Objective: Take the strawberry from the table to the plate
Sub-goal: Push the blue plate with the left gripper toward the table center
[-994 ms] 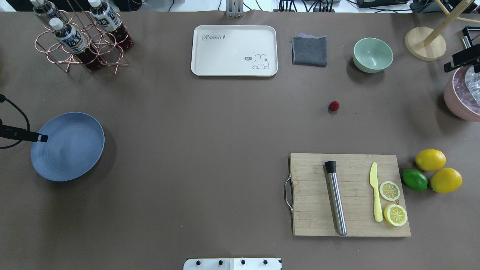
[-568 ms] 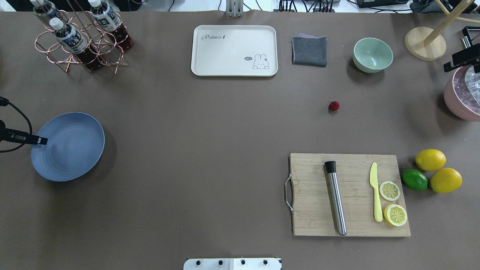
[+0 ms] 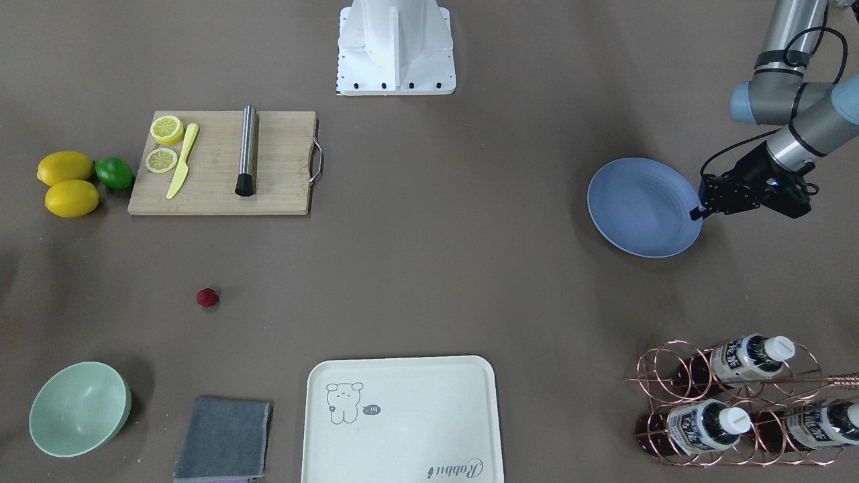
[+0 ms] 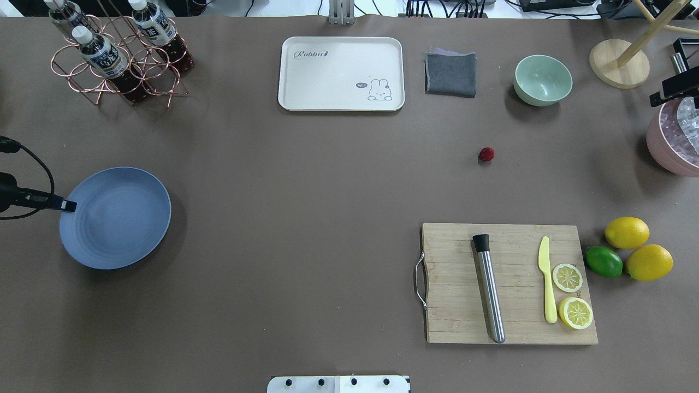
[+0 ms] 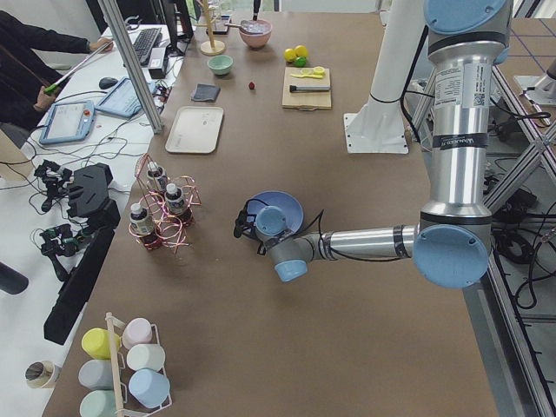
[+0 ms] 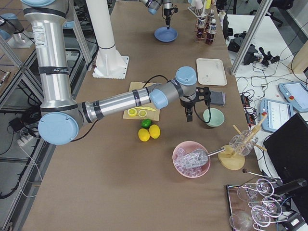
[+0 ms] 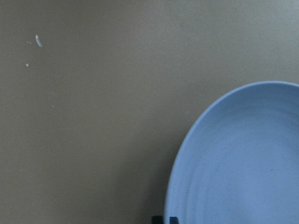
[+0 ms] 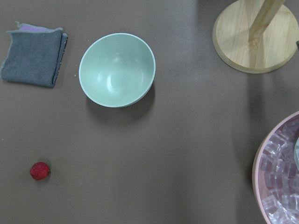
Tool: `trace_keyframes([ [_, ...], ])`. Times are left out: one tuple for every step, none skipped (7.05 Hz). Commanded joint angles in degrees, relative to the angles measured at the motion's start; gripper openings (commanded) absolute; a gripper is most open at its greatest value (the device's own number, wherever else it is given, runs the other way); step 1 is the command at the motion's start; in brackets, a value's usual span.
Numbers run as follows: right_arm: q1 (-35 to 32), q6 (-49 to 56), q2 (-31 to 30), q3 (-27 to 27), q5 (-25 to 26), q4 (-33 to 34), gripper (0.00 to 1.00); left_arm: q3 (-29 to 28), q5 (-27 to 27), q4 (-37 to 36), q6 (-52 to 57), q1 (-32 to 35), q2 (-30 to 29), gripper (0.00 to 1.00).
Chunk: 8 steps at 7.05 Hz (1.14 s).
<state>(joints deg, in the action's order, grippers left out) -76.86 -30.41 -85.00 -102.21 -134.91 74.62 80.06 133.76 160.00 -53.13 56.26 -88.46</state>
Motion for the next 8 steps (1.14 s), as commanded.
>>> trace_keyframes([
  [-0.05,-0.09,-0.16,0.0,0.0,0.0,1.0,5.79,3.18,-0.66,-11.5,-0.62,-1.88,0.0],
  [-0.05,-0.43,-0.16,0.0,0.0,0.0,1.0,5.81,2.92,-0.83,-15.82,-1.75,-5.38,0.0],
  [-0.05,-0.52,-0.16,0.08,-0.09,0.0,1.0,6.07,1.87,-2.83,-18.9,-3.42,-8.46,0.0],
  [-0.05,-0.96,-0.16,0.08,-0.09,0.0,1.0,6.68,-1.01,-7.2,-20.15,-4.57,-12.49,0.0],
  [0.04,-1.23,0.01,0.17,-0.09,0.0,1.0,9.39,-4.09,-14.12,-22.34,-7.1,-16.45,0.0],
  [0.47,-2.88,0.36,0.26,0.0,0.0,1.0,14.46,-10.56,-21.94,-25.23,-12.69,-18.75,0.0],
  [1.35,-3.07,0.71,0.26,1.13,0.0,1.0,18.25,-15.76,-29.67,-26.83,-17.28,-22.08,0.0],
  [3.01,-3.42,1.5,0.26,2.62,0.0,1.0,19.25,-20.51,-33.66,-29.98,-21.32,-25.33,0.0],
])
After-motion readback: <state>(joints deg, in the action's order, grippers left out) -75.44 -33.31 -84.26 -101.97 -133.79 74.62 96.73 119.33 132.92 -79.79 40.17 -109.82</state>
